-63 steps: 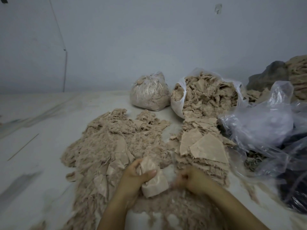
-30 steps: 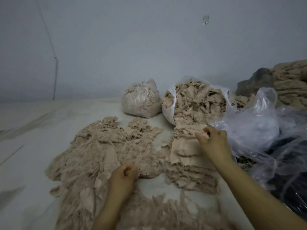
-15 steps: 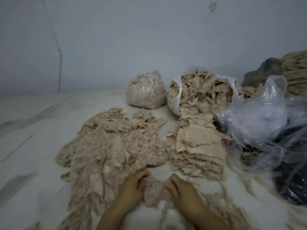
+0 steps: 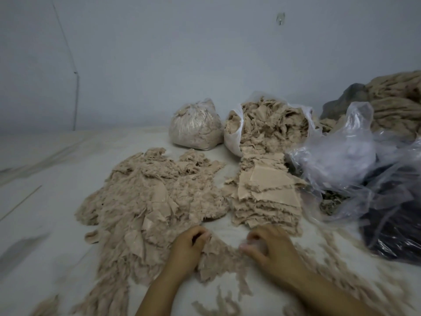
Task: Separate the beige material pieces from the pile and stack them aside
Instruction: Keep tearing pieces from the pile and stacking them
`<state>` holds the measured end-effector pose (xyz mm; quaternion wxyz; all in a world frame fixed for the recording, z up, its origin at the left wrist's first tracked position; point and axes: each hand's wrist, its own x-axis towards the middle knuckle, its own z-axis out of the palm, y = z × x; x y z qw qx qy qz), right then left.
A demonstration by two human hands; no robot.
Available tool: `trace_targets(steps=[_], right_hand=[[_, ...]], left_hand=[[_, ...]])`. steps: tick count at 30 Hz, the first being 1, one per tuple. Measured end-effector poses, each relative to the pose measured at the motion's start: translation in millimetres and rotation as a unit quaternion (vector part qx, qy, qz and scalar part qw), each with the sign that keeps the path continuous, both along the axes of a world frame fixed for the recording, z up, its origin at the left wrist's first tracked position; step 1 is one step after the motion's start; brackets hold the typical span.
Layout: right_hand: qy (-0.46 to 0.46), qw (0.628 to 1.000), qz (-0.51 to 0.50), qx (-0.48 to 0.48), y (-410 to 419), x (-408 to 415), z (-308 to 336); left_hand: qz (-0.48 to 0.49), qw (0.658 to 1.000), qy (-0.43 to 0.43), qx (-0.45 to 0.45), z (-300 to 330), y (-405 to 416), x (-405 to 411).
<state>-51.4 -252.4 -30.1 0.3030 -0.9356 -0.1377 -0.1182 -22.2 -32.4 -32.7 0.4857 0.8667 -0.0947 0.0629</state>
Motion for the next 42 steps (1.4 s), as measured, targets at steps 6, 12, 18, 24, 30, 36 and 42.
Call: trace_targets(steps=[6, 12, 18, 24, 30, 36, 42], right_hand=[[0.044, 0.979, 0.006, 0.197, 54.7, 33.2, 2.6], [0.028, 0.951, -0.079, 0.297, 36.0, 55.3, -2.6], [-0.032, 0.973, -0.056, 0.223, 34.8, 54.6, -8.3], [-0.077, 0.982, 0.124, 0.12, 57.4, 41.6, -4.2], [-0.05, 0.972, 0.077, 0.216, 40.5, 26.8, -18.8], [0.058, 0.971, 0.099, 0.21, 23.4, 14.5, -5.9], [0.161, 0.961, 0.118, 0.189, 11.3, 12.7, 10.9]], left_hand=[[0.045, 0.998, -0.05, -0.021, 5.5, -5.7, 9.7], [0.151, 0.987, -0.053, -0.006, 2.0, 6.8, 26.0], [0.136, 0.99, -0.026, -0.002, 13.7, -3.0, 20.4], [0.064, 0.832, 0.286, -0.471, 28.9, -45.5, 10.1], [0.176, 0.768, 0.206, -0.581, 34.0, -47.7, 15.8], [0.224, 0.817, 0.166, -0.504, 32.5, -49.2, 4.8], [0.229, 0.847, 0.129, -0.462, 38.7, -48.9, 2.1]])
